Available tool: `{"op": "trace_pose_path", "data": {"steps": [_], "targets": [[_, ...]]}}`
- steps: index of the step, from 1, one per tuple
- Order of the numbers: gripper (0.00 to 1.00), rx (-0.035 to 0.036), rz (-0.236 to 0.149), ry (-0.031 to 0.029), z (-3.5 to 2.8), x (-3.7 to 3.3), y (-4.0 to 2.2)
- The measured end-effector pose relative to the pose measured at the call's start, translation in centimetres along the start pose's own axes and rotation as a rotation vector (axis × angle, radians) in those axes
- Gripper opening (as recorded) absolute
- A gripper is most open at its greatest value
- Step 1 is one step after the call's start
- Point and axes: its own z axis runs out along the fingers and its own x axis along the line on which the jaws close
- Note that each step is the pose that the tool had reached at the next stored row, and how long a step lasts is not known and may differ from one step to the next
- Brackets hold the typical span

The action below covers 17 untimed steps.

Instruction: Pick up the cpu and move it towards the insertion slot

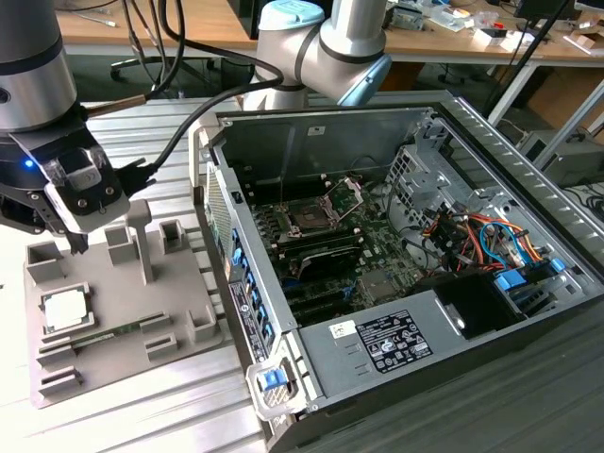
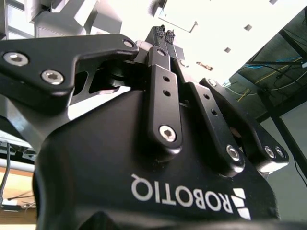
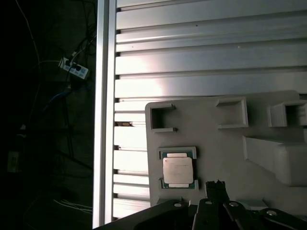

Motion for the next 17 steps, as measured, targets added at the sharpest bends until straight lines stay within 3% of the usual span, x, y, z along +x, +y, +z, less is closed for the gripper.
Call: {"op": "trace_pose_path", "data": {"steps": [17], "targets": [[0.11, 0.0000, 0.000, -0.0001, 0.41, 0.01, -0.11]]}}
